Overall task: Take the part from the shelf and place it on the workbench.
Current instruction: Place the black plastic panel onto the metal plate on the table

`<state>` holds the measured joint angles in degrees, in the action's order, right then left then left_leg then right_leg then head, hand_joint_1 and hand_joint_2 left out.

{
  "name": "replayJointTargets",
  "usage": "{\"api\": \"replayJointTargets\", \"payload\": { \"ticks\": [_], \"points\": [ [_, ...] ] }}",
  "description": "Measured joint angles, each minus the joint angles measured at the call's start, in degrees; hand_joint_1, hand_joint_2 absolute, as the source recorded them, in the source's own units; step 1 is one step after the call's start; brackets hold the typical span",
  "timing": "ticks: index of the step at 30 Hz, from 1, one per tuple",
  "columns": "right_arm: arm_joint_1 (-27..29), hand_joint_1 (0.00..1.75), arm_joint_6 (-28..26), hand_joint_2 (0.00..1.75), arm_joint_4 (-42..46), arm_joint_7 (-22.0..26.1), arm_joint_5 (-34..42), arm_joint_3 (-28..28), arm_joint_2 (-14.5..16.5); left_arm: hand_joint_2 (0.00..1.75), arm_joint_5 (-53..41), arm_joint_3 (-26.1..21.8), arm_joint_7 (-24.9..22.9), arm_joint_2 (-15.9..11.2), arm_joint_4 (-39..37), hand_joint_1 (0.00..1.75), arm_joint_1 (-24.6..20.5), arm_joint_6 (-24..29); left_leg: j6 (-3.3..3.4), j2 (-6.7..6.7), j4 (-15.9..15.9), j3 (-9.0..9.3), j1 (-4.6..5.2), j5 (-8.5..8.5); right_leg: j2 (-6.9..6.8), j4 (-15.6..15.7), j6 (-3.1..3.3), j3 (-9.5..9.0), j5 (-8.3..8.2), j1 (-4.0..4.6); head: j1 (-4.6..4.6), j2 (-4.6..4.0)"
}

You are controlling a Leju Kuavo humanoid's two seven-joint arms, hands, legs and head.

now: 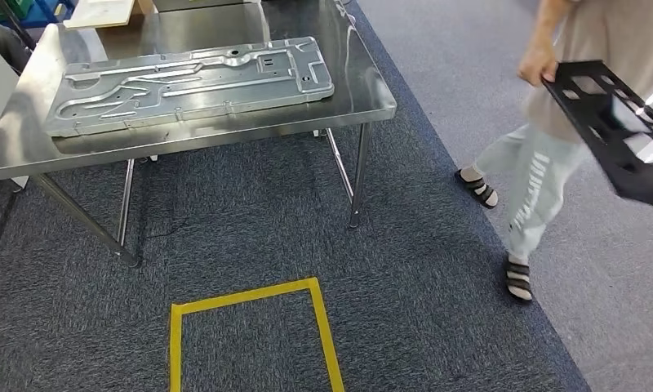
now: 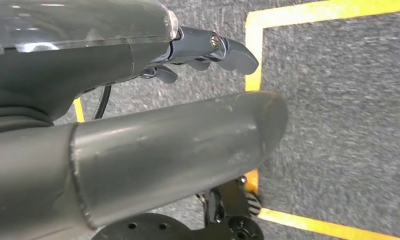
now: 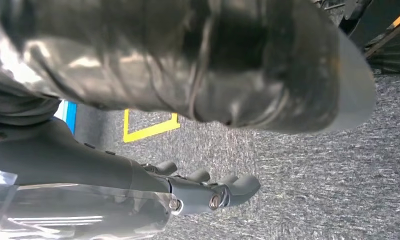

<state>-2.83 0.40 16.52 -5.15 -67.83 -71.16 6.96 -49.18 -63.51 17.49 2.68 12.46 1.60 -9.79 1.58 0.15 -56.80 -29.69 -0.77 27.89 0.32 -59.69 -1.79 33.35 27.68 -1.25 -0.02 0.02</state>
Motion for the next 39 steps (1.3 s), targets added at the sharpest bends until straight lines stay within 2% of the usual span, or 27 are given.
{"api": "replayJointTargets", "payload": {
  "ticks": [1, 3, 4, 5, 6, 7, 10, 12, 14, 15, 16, 18, 19, 20, 21, 22, 24, 26, 27, 29, 30, 31, 34, 35, 36, 37, 39],
  "points": [
    [0.22, 0.0, -0.01, 0.0, 0.08, 0.06, 1.2, 1.18, -0.18, 0.0, 0.87, 1.1, -0.29, -0.04, 0.02, 0.0, 0.05, 0.19, 0.65, 0.18, 0.23, -0.48, 0.0, -0.58, -0.02, -2.06, -0.11, 0.84, 1.99, 0.02, 0.01, 0.0],
    [0.69, 0.0, -0.01, 0.0, 0.13, 0.21, 3.61, 3.65, -0.43, 0.0, 2.6, 3.32, -0.87, -0.14, 0.16, 0.0, 0.06, 0.56, 1.52, 0.46, 0.27, -1.69, 0.29, -1.53, -0.1, -8.56, -0.05, 3.01, 7.43, 0.02, 0.01, 0.0],
    [0.99, 0.0, -0.02, 0.0, 0.13, 0.3, 4.78, 4.88, -0.53, 0.0, 3.46, 4.39, -1.17, -0.2, 0.34, 0.0, 0.05, 0.74, 1.72, 0.57, 0.16, -2.37, 0.5, -1.96, -0.1, -11.6, -0.03, 3.71, 9.39, 0.01, 0.01, 0.0],
    [1.36, 0.0, -0.03, 0.0, 0.13, 0.41, 5.94, 6.1, -0.61, 0.0, 4.31, 5.51, -1.47, -0.25, 0.62, 0.0, 0.03, 0.9, 1.76, 0.67, 0.02, -3.07, 0.68, -2.38, -0.11, -13.31, -0.02, 3.65, 10.23, 0.0, 0.01, 0.0],
    [1.78, 0.0, -0.05, 0.0, 0.13, 0.51, 7.08, 7.37, -0.69, 0.0, 5.17, 6.68, -1.76, -0.31, 1.01, 0.0, -0.02, 1.05, 1.72, 0.74, -0.15, -3.77, 0.81, -2.8, -0.12, -13.26, 0.02, 2.69, 9.92, 0.0, 0.01, 0.0],
    [2.22, 0.0, -0.08, 0.0, 0.11, 0.59, 8.23, 8.62, -0.81, 0.0, 6.01, 7.84, -2.05, -0.36, 1.44, 0.0, -0.11, 1.21, 1.63, 0.77, -0.38, -4.52, 0.88, -3.22, -0.13, -11.22, 0.12, 0.7, 8.65, 0.0, 0.01, 0.0],
    [3.2, 0.0, -0.11, 0.0, 0.02, 0.79, 11.73, 12.36, -1.21, 0.0, 8.54, 11.12, -2.96, -0.45, 2.73, 0.0, -0.48, 1.75, 0.94, 0.83, -1.37, -6.51, 1.05, -4.41, -0.28, -0.3, 0.77, -7.03, 5.52, 0.3, -0.02, 0.0],
    [3.77, 0.0, -0.13, 0.0, -0.03, 0.99, 14.03, 14.68, -1.43, 0.0, 10.21, 13.11, -3.54, -0.52, 3.4, 0.0, -0.61, 2.05, 0.2, 0.96, -1.61, -7.01, 1.05, -5.27, -0.32, 2.75, 1.26, -8.52, 5.38, 0.71, -0.04, 0.0],
    [4.35, 0.0, -0.15, 0.0, -0.05, 1.18, 16.43, 16.98, -1.58, 0.0, 11.93, 15.14, -4.14, -0.64, 3.83, 0.0, -0.53, 2.37, -0.54, 0.96, -1.45, -7.21, 0.99, -5.99, -0.36, 2.89, 1.93, -7.74, 4.35, 0.6, -0.04, 0.0],
    [4.49, 0.0, -0.16, 0.0, -0.05, 1.24, 17.72, 18.21, -1.66, 0.0, 12.84, 16.21, -4.5, -0.7, 3.97, 0.0, -0.38, 2.55, -0.91, 0.8, -1.89, -7.55, 0.92, -5.14, -0.44, 2.98, 2.4, -7.17, 3.64, 0.45, -0.05, 0.0],
    [4.61, 0.0, -0.16, 0.0, -0.03, 1.32, 18.93, 19.42, -1.75, 0.0, 13.73, 17.21, -4.81, -0.77, 4.04, 0.0, -0.14, 2.75, -1.28, 0.61, -3.29, -8.09, 0.83, -3.1, -0.53, 3.16, 2.82, -6.46, 2.85, 0.27, -0.04, 0.0],
    [4.71, 0.0, -0.16, 0.0, 0.2, 1.53, 21.4, 21.99, -1.96, 0.0, 15.54, 19.31, -5.49, -0.89, 4.12, 0.0, 0.45, 3.11, -1.92, 0.32, -9.17, -9.58, 0.51, 3.27, -0.66, 3.18, 3.29, -4.7, 1.37, 0.22, -0.05, 0.0],
    [4.75, 0.0, -0.16, 0.0, 0.42, 1.64, 22.59, 23.23, -2.08, 0.0, 16.42, 20.38, -5.79, -0.92, 4.14, 0.0, 0.78, 3.32, -2.18, 0.3, -12.74, -10.12, 0.37, 5.72, -0.72, 3.09, 3.3, -3.74, 0.68, 0.23, -0.05, 0.0],
    [4.76, 0.0, -0.16, 0.0, 0.73, 1.74, 23.75, 24.43, -2.19, 0.0, 17.26, 21.45, -6.11, -0.95, 4.14, 0.0, 1.15, 3.47, -2.38, 0.29, -15.59, -10.18, 0.24, 6.76, -0.78, 2.93, 3.23, -2.72, 0.01, 0.24, -0.06, 0.0],
    [4.71, 0.0, -0.16, 0.0, 1.14, 1.8, 24.88, 25.57, -2.28, 0.0, 18.08, 22.49, -6.42, -0.96, 4.14, 0.0, 1.57, 3.64, -2.52, 0.3, -16.99, -9.45, 0.11, 6.33, -0.85, 2.68, 3.11, -1.65, -0.62, 0.22, -0.06, 0.0],
    [4.6, 0.0, -0.16, 0.0, 1.62, 1.87, 26.0, 26.72, -2.35, 0.0, 18.88, 23.52, -6.73, -0.96, 4.13, 0.0, 2.02, 3.78, -2.6, 0.3, -16.51, -7.79, 0.01, 4.92, -0.88, 2.37, 2.94, -0.58, -1.2, 0.17, -0.05, 0.0],
    [4.22, 0.0, -0.18, 0.0, 2.75, 2.06, 28.32, 29.14, -2.48, 0.0, 20.57, 25.62, -7.32, -0.98, 4.11, 0.0, 2.9, 4.08, -2.48, 0.26, -10.16, -1.6, -0.1, 2.61, -0.87, 1.65, 2.43, 1.24, -2.22, 0.08, -0.05, 0.0],
    [3.89, 0.0, -0.19, 0.0, 3.73, 2.27, 30.57, 31.52, -2.64, 0.0, 22.19, 27.66, -7.84, -1.08, 4.1, 0.0, 3.53, 4.42, -1.95, 0.14, -1.7, 4.52, 0.07, 3.55, -0.94, 1.06, 1.7, 2.32, -3.14, 0.14, -0.05, 0.0],
    [3.77, 0.0, -0.2, 0.0, 4.1, 2.37, 31.7, 32.7, -2.75, 0.0, 23.03, 28.72, -8.11, -1.14, 4.1, 0.0, 3.81, 4.58, -1.59, 0.09, 0.77, 5.97, 0.23, 4.32, -1.03, 1.0, 1.3, 2.57, -3.67, 0.17, -0.05, 0.0],
    [3.8, 0.0, -0.21, 0.0, 4.58, 2.56, 34.1, 35.13, -3.03, 0.0, 24.78, 30.89, -8.75, -1.2, 4.09, 0.0, 4.43, 4.93, -0.7, 0.19, 2.09, 5.86, 0.34, 4.18, -1.15, 1.18, 0.47, 2.87, -4.68, 0.16, -0.05, 0.0],
    [3.92, 0.0, -0.22, 0.0, 4.71, 2.64, 35.33, 36.32, -3.2, 0.0, 25.67, 31.99, -9.08, -1.21, 4.09, 0.0, 4.69, 5.08, -0.17, 0.37, 2.19, 5.42, 0.31, 3.57, -1.09, 0.93, 0.18, 3.07, -4.22, 0.1, -0.04, 0.0],
    [4.16, 0.0, -0.22, 0.0, 4.79, 2.73, 36.55, 37.5, -3.35, 0.0, 26.53, 33.06, -9.4, -1.22, 4.11, 0.0, 4.86, 5.27, 0.45, 0.56, 2.31, 4.89, 0.27, 2.9, -0.99, -0.15, -0.01, 3.47, -2.66, 0.05, -0.03, 0.0],
    [5.62, 0.0, -0.21, 0.0, 4.69, 2.89, 40.1, 41.09, -3.56, 0.0, 29.11, 36.31, -10.23, -1.26, 4.76, 0.0, 4.79, 5.83, 1.55, 0.9, 2.13, 2.52, 0.57, 1.05, -0.72, -9.4, -0.12, 5.66, 5.92, -0.04, -0.03, 0.0],
    [6.27, 0.0, -0.21, 0.0, 4.53, 2.92, 41.2, 42.24, -3.62, 0.0, 29.91, 37.33, -10.49, -1.26, 5.22, 0.0, 4.57, 5.98, 1.61, 0.97, 1.91, 1.58, 0.75, 0.48, -0.65, -12.67, -0.15, 6.05, 7.35, -0.02, -0.03, 0.0],
    [6.94, 0.0, -0.21, 0.0, 4.28, 2.97, 42.26, 43.32, -3.7, 0.0, 30.69, 38.31, -10.75, -1.26, 5.81, 0.0, 4.26, 6.11, 1.63, 1.03, 1.62, 0.66, 0.93, -0.05, -0.58, -14.56, -0.14, 5.79, 7.33, -0.01, -0.04, 0.0],
    [7.59, 0.0, -0.21, 0.0, 3.93, 3.01, 43.25, 44.31, -3.8, 0.0, 31.41, 39.22, -10.99, -1.26, 6.48, 0.0, 3.87, 6.24, 1.57, 1.09, 1.24, -0.29, 1.05, -0.5, -0.55, -14.49, -0.06, 4.62, 6.12, 0.0, -0.03, 0.0],
    [8.87, 0.0, -0.21, 0.0, 3.14, 3.13, 45.21, 46.28, -4.05, 0.0, 32.84, 41.05, -11.47, -1.26, 8.02, 0.0, 2.97, 6.53, 1.28, 1.12, 0.25, -2.02, 1.16, -1.21, -0.56, -8.74, 0.37, -0.55, 3.44, 0.09, -0.04, 0.0]
  ]
}}
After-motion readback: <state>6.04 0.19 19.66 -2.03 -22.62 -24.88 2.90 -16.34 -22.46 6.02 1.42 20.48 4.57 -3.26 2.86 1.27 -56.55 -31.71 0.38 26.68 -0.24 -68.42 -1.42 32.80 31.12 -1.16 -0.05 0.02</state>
